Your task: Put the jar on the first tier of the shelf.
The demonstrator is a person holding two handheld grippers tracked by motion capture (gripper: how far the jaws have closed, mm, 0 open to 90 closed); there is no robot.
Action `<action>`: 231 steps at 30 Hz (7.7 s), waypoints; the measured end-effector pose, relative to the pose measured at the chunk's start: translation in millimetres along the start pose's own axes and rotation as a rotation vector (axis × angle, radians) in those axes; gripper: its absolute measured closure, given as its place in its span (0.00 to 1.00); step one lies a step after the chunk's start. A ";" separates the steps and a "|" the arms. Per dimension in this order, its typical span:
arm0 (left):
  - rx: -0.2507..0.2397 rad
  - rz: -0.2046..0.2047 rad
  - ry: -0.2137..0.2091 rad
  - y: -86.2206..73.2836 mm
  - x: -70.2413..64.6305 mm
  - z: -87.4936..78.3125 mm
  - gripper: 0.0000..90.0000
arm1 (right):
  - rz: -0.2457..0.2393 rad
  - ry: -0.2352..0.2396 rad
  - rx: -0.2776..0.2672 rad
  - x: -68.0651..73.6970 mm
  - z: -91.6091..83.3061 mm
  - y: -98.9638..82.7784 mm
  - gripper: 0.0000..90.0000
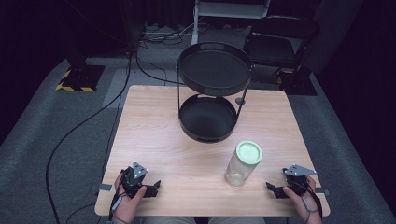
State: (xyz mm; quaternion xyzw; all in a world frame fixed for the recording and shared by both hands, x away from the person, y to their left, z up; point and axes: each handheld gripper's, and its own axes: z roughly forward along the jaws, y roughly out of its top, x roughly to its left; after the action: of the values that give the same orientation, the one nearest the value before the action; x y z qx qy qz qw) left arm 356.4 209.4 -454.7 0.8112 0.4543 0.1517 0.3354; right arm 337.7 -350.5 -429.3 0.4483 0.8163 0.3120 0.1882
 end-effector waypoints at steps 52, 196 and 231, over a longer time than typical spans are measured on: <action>-0.001 0.000 0.000 0.0 0.0 0.0 0.00 | -0.010 0.008 -0.035 5.7 -9.3 7.7 0.04; 0.000 0.001 0.000 0.1 0.1 0.0 0.00 | -0.151 0.236 -0.372 91.2 20.3 85.3 0.13; -0.002 0.002 -0.001 0.1 0.1 0.3 0.00 | -0.183 0.214 -0.337 69.9 22.3 171.2 0.13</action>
State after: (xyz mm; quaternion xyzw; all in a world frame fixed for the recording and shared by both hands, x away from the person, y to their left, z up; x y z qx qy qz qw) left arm 356.6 209.3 -454.9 0.8114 0.4533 0.1520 0.3363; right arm 419.1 -214.5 -331.5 0.2989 0.8052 0.4713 0.2005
